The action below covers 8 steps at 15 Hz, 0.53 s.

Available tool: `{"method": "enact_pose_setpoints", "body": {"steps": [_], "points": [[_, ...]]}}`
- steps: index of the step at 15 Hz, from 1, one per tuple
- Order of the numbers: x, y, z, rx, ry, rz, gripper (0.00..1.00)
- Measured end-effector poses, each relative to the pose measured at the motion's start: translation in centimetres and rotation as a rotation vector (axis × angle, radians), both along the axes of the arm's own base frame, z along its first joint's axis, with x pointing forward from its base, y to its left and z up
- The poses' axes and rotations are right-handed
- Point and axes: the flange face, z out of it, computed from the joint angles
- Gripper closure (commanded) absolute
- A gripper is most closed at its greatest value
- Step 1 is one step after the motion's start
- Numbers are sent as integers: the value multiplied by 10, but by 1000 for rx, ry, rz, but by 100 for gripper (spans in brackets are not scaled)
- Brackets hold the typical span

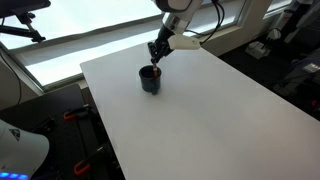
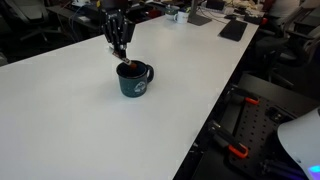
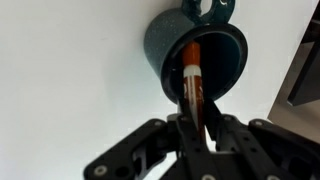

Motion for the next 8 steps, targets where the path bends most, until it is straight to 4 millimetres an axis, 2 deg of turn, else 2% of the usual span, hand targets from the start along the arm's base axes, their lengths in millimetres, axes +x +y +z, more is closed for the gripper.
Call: {"method": "enact_pose_setpoints", "body": {"steps": [8], "points": [[2, 3, 81, -55, -151, -107, 95]]}}
